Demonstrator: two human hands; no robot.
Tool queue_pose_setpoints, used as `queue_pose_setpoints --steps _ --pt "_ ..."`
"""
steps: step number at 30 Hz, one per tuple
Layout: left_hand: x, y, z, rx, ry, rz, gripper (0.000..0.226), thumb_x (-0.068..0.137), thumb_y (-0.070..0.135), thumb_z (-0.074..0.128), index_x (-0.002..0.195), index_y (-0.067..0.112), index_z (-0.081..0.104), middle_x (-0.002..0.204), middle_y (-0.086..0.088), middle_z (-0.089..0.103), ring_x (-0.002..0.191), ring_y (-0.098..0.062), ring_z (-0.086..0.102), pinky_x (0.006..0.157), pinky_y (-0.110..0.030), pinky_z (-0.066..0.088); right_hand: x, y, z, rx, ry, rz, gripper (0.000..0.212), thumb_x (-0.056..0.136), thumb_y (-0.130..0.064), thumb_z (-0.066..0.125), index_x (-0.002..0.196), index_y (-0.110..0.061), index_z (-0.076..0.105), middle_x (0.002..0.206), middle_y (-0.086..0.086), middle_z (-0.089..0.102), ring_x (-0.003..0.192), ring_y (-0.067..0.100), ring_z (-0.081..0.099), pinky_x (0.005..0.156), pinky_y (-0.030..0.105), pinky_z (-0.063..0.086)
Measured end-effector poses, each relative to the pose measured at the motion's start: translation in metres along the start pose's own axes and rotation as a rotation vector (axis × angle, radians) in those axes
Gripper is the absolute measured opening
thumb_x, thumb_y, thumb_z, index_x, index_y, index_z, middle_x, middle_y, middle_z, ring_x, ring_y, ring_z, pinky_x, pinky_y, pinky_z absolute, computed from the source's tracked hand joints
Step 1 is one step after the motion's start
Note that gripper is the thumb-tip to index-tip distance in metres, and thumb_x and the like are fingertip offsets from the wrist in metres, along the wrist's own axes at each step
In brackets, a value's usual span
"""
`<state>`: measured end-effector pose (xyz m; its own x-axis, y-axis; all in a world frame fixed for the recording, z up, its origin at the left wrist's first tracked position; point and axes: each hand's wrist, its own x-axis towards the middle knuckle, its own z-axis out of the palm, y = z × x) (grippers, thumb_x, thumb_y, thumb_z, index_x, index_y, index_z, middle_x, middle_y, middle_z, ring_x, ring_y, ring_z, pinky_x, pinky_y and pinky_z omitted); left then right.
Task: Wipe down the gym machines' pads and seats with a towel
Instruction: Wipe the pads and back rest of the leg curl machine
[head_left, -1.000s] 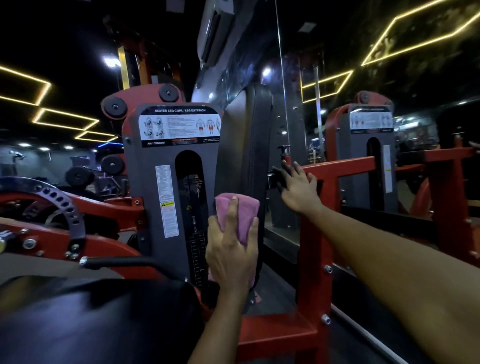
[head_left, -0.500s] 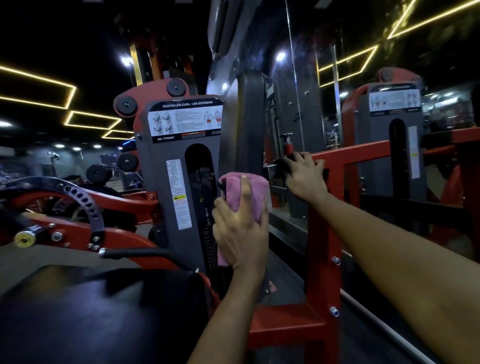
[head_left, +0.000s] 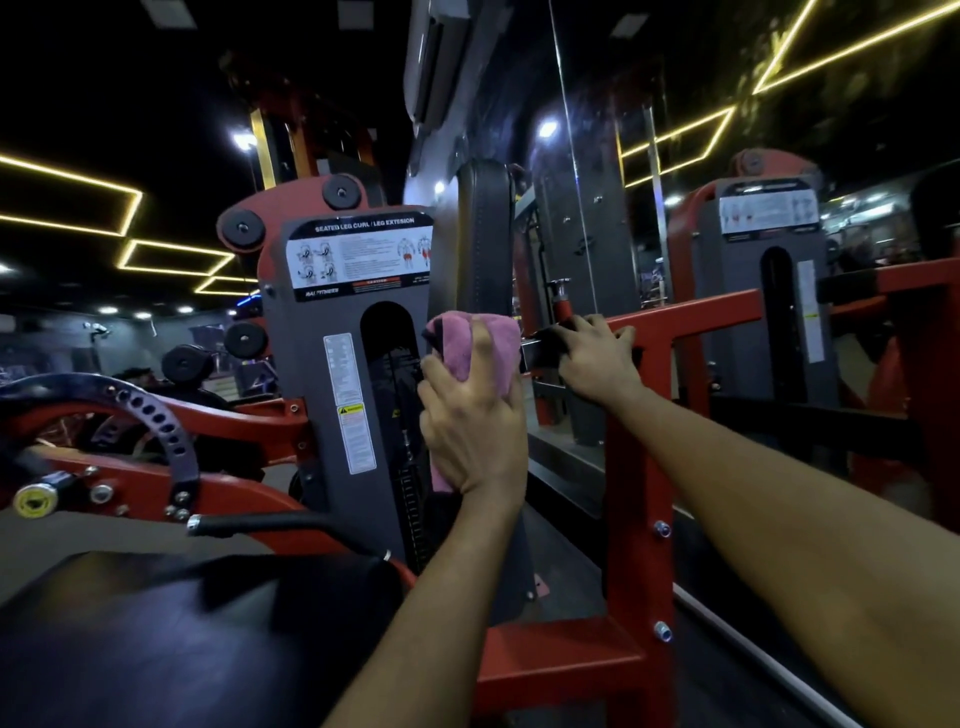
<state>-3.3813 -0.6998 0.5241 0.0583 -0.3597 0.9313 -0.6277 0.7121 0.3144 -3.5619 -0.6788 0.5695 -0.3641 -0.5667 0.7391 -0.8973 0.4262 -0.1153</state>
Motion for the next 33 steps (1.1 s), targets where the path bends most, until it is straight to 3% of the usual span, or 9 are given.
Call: queue_pose_setpoints --steps 4,7,15,20,24,33 --pt "-0.048 -0.021 0.009 0.063 0.0 0.127 0.054 0.098 0.051 0.055 0.148 0.033 0.044 0.115 -0.021 0.049 0.084 -0.032 0.052 0.063 -0.04 0.048 -0.002 -0.001 0.002 0.017 0.04 0.0 0.052 0.094 -0.022 0.049 0.145 -0.029 0.05 0.143 0.003 0.051 0.135 0.027 0.038 0.101 0.054 0.03" --pt "-0.053 -0.026 0.008 0.038 -0.043 0.119 0.054 0.095 0.049 0.061 0.144 0.033 0.047 0.115 -0.021 0.048 0.082 -0.032 0.054 0.062 -0.04 0.048 -0.001 -0.001 0.003 0.02 0.048 0.008 0.051 0.094 -0.023 0.048 0.144 -0.03 0.051 0.141 0.003 0.053 0.136 0.027 0.038 0.103 0.055 0.03" --pt "0.086 0.041 -0.003 0.039 0.037 0.129 0.043 0.098 0.054 0.054 0.132 0.028 0.045 0.12 -0.017 0.05 0.083 -0.031 0.058 0.06 -0.04 0.054 -0.001 0.003 0.004 -0.001 0.061 -0.024 0.048 0.097 -0.025 0.05 0.144 -0.032 0.051 0.139 0.003 0.053 0.133 0.027 0.039 0.1 0.053 0.03" --pt "0.023 0.006 0.005 0.03 0.027 0.177 0.047 0.096 0.041 0.056 0.139 0.03 0.043 0.127 -0.023 0.051 0.085 -0.034 0.059 0.064 -0.042 0.055 -0.001 -0.001 0.002 0.012 0.052 -0.003 0.05 0.095 -0.022 0.048 0.145 -0.029 0.051 0.14 0.004 0.053 0.134 0.026 0.038 0.101 0.053 0.029" --pt "-0.014 -0.016 0.001 -0.022 -0.037 0.173 0.049 0.093 0.045 0.061 0.138 0.03 0.049 0.117 -0.02 0.051 0.079 -0.033 0.058 0.058 -0.041 0.054 -0.003 0.0 -0.002 -0.002 0.049 -0.002 0.051 0.095 -0.022 0.046 0.145 -0.028 0.05 0.14 0.003 0.054 0.133 0.025 0.039 0.101 0.053 0.029" --pt "0.096 0.033 -0.008 -0.069 0.039 0.181 0.038 0.096 0.051 0.056 0.123 0.027 0.046 0.113 -0.013 0.048 0.077 -0.03 0.059 0.059 -0.04 0.054 -0.005 0.001 0.001 -0.014 0.054 -0.024 0.05 0.096 -0.025 0.05 0.145 -0.035 0.049 0.139 -0.002 0.054 0.132 0.023 0.04 0.095 0.048 0.029"
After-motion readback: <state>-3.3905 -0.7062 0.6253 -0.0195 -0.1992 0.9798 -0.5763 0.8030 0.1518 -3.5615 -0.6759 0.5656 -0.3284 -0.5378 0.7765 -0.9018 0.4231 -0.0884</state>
